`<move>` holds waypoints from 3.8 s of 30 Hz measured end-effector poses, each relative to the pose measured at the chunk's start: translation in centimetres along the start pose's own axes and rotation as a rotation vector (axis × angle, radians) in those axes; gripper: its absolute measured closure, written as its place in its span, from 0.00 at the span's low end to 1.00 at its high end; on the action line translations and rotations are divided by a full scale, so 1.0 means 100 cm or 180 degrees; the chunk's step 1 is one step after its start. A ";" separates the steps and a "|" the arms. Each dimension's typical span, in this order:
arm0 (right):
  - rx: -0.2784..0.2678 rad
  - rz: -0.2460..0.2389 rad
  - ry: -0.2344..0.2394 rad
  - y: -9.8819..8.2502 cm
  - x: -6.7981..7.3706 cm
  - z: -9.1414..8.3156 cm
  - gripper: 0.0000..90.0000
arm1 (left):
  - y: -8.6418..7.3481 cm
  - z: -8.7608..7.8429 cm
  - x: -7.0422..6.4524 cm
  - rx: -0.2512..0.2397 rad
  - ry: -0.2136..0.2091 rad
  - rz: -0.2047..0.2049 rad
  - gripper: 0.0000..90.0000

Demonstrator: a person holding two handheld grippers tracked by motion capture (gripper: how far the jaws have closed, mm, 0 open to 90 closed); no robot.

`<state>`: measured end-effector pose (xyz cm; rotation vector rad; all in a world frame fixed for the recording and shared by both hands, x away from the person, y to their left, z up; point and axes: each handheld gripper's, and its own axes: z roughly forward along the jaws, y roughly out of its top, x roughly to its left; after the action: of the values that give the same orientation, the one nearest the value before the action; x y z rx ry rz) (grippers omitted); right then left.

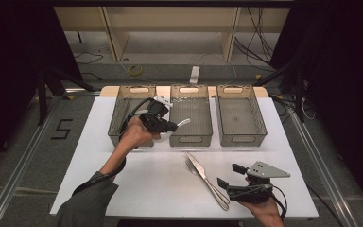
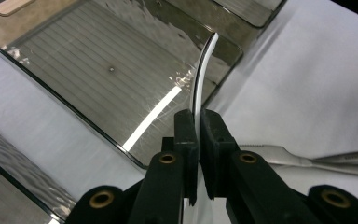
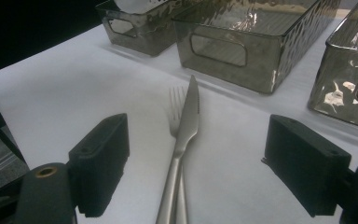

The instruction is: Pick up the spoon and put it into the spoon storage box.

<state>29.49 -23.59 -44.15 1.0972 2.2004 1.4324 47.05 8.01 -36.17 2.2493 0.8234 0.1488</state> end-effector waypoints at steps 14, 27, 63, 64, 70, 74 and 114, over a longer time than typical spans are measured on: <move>0.0006 0.0005 0.0005 0.000 0.000 0.000 0.25 | 0.017 0.015 0.012 -0.0181 0.0112 -0.0219 0.95; 0.0006 0.0001 0.0013 0.000 0.000 0.000 0.25 | 0.033 0.025 0.024 -0.0324 0.0186 -0.0409 0.95; 0.0012 0.0014 0.0029 0.000 0.000 0.000 0.25 | 0.042 0.057 0.028 -0.0434 0.0222 -0.0566 0.94; 0.0016 0.0021 0.0026 0.000 0.000 0.000 0.25 | 0.042 0.058 0.028 -0.0432 0.0224 -0.0563 0.94; 0.0015 0.0011 0.0030 0.000 0.000 0.000 0.25 | 0.041 0.064 0.028 -0.0386 0.0215 -0.0599 0.94; 0.0025 0.0015 0.0031 0.000 0.000 0.000 0.25 | 0.040 0.067 0.028 -0.0373 0.0197 -0.0612 0.94; 0.0037 0.0020 0.0020 -0.001 0.000 0.000 0.25 | 0.033 0.045 0.026 -0.0411 0.0252 -0.0788 0.35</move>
<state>29.46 -23.55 -44.20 1.1058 2.2141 1.4293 52.26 5.15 -37.56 2.0135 1.0949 0.1700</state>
